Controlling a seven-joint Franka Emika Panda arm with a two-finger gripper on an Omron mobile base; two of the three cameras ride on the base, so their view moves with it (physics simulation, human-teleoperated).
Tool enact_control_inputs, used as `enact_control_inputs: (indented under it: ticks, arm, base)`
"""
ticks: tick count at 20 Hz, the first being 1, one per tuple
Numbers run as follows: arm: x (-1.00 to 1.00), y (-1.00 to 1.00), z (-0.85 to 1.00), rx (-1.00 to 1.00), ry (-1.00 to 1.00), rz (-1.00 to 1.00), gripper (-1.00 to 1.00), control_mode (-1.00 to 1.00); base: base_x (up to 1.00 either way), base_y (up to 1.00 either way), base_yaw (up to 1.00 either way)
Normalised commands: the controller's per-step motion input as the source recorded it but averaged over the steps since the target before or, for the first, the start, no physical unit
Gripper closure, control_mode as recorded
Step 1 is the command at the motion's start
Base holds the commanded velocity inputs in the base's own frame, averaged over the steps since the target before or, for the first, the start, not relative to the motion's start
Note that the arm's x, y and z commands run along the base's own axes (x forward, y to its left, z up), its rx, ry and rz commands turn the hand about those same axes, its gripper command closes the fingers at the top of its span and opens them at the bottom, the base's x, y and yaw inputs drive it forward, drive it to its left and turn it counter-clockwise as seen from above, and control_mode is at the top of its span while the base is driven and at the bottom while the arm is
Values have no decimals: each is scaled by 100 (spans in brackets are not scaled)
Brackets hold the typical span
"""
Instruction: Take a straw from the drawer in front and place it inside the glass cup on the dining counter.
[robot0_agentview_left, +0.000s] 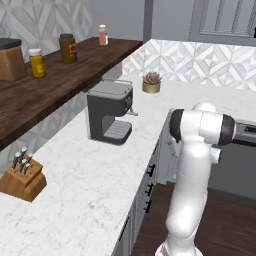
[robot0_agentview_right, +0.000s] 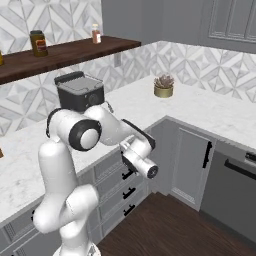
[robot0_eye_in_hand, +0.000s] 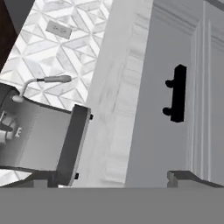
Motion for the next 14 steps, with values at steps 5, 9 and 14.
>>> enact_control_inputs:
  ticks: [5, 9, 14]
  arm:
    - [39, -2, -43, 5, 0, 14, -100, -100]
    - [12, -16, -36, 12, -6, 16, -100, -100]
    - [18, -16, -20, 14, -13, 14, -100, -100]
  base:
    - [0, 0, 0]
    - [0, 0, 0]
    - [0, 0, 0]
